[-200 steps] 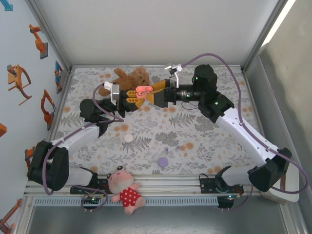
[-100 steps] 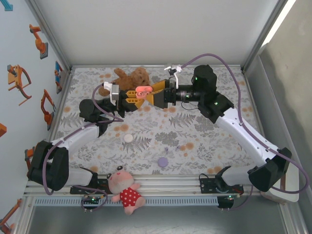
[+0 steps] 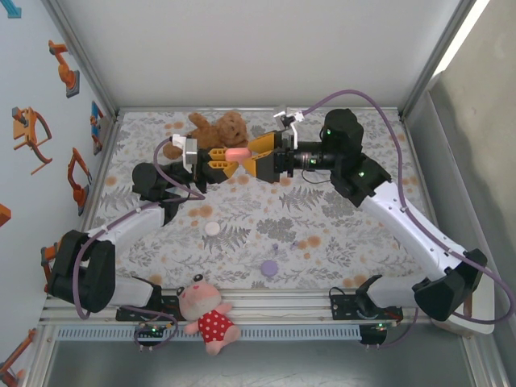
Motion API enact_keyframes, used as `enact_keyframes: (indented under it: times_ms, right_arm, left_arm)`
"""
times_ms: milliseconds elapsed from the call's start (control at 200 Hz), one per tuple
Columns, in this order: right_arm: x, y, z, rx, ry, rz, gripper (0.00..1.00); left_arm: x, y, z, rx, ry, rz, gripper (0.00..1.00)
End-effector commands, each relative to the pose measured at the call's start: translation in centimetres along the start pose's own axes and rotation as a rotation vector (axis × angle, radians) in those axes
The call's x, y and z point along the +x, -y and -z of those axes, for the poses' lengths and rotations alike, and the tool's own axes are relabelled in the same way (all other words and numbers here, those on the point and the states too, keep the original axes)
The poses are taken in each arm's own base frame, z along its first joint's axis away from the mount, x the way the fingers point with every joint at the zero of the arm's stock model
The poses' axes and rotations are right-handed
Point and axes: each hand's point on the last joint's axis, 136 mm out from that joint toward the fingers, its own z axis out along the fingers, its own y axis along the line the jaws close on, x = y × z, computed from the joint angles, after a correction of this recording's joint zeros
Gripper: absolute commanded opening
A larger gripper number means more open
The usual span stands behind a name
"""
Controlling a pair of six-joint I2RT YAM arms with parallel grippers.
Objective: Insert the wireless bluetooth earbuds into the charging case
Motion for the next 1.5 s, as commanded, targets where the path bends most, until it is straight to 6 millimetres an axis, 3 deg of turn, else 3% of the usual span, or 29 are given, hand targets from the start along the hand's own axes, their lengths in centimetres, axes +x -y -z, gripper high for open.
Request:
enact_keyframes:
  times_ms: [0, 346, 556, 886, 1057, 1302, 1497]
  right_arm:
    - [-0.2, -0.7, 0.4, 0.008, 0.006, 0.043, 0.86]
    - [0.2, -0.3, 0.7, 0.049, -0.010, 0.064, 0.86]
    - [0.6, 1.3, 1.3, 0.161, -0.004, 0.092, 0.86]
    - [1.3, 8.0, 4.9, 0.610, 0.014, 0.081, 0.88]
    - [2.5, 11.2, 7.6, 0.832, 0.013, 0.016, 0.99]
    - [3.4, 12.5, 9.4, 0.918, 0.042, -0.029, 1.00]
    - [2.8, 12.4, 10.5, 0.962, 0.058, -0.025, 1.00]
  left_arm:
    - [-1.3, 0.0, -0.1, 0.001, 0.024, -0.025, 0.00]
    - [-0.8, 0.1, 0.2, -0.012, 0.023, 0.012, 0.00]
    - [0.4, -0.3, 0.6, -0.055, 0.003, 0.085, 0.00]
    - [4.6, -2.6, 1.7, -0.228, -0.102, 0.309, 0.00]
    - [8.1, -4.3, 2.8, -0.389, -0.272, 0.485, 0.00]
    - [11.4, -5.8, 4.4, -0.538, -0.370, 0.615, 0.00]
    - [14.6, -7.9, 5.6, -0.676, -0.454, 0.724, 0.00]
